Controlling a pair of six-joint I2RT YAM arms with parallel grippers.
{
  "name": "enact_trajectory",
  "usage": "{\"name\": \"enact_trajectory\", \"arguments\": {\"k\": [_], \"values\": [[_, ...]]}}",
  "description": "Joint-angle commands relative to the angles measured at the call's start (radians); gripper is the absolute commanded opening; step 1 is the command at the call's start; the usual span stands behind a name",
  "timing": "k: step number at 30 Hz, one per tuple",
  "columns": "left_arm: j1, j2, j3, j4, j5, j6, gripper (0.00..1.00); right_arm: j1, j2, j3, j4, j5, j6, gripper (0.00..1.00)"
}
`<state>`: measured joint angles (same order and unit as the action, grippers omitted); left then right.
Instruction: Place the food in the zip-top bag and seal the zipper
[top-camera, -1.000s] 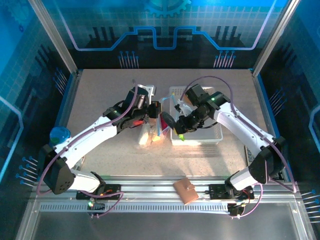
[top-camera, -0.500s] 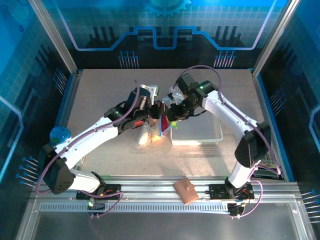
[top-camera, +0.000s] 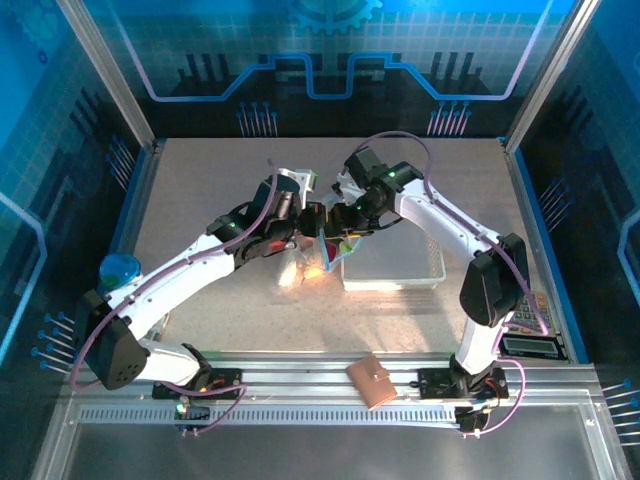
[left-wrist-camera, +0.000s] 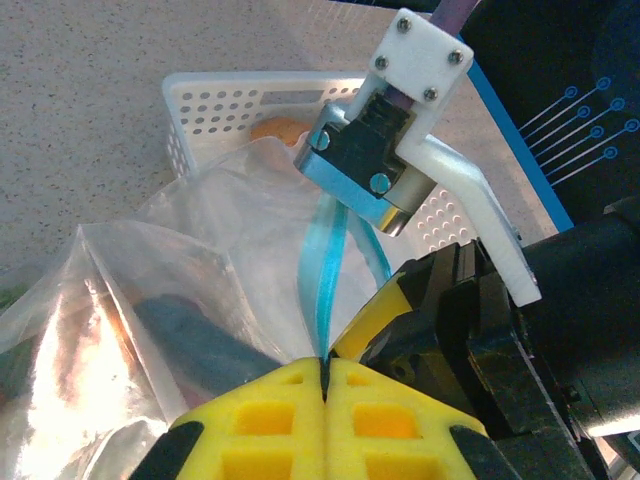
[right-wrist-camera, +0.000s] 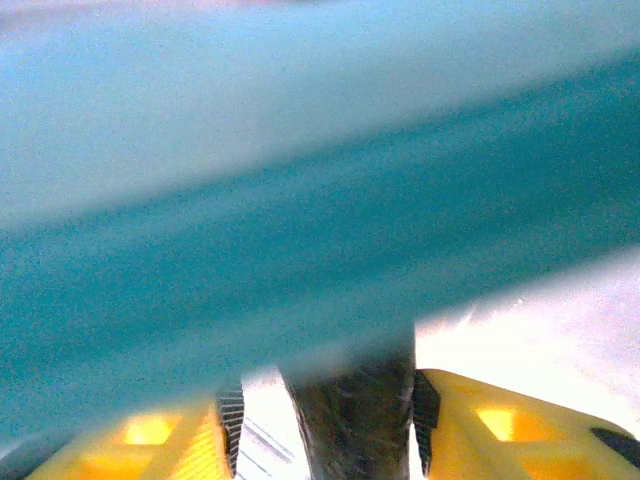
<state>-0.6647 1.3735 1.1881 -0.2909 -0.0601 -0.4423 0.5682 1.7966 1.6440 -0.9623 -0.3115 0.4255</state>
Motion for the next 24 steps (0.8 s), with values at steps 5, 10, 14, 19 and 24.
{"name": "enact_trajectory", "arguments": {"k": [5,10,14,19,24], "values": [[-0.005,-0.025,0.033,-0.005,0.008,0.018,0.02,0.006,-0.067,-0.003,0.011,-0.01,-0.031,0.55],[0.001,-0.052,0.03,-0.022,0.0,0.022,0.02,-0.043,-0.199,-0.034,0.018,0.1,-0.059,0.56],[0.014,-0.085,0.021,-0.045,-0.009,0.025,0.04,-0.128,-0.295,-0.103,0.084,0.144,-0.063,0.6],[0.034,-0.109,0.016,-0.07,-0.008,0.028,0.06,-0.179,-0.313,-0.144,0.148,0.279,-0.133,0.67],[0.049,-0.117,0.0,-0.07,0.007,0.016,0.07,-0.189,-0.219,-0.163,0.227,0.48,-0.21,0.77]]}}
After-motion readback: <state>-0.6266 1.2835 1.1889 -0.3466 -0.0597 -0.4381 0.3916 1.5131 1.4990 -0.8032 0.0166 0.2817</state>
